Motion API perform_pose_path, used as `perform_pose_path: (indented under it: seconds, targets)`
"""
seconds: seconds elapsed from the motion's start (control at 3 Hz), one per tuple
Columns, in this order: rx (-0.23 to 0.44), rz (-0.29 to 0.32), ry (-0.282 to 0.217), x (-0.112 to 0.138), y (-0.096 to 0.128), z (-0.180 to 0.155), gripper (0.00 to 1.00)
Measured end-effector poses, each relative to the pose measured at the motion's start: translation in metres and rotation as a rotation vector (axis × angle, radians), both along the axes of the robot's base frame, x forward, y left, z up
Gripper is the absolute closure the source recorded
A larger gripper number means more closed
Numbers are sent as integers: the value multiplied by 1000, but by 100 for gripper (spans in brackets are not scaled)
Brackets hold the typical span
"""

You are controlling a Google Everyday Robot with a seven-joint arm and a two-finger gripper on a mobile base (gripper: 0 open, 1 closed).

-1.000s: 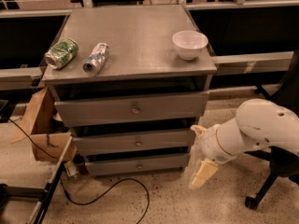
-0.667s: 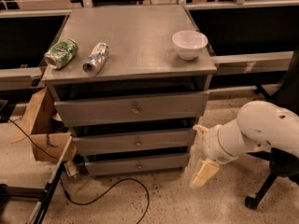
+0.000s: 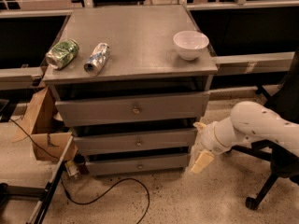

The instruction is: Open middle drawer

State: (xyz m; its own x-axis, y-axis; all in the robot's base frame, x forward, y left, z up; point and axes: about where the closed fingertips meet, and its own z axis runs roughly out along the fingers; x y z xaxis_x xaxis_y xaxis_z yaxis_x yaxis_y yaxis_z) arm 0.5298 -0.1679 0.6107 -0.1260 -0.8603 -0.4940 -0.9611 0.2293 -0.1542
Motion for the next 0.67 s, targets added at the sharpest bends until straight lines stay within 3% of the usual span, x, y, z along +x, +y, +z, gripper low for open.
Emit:
perform_pose_path:
  seconds: [0.33,0.67]
  targets:
    - [-6,0,98,59,5,-76,0]
    - [-4,2,99,59,5,-77,0]
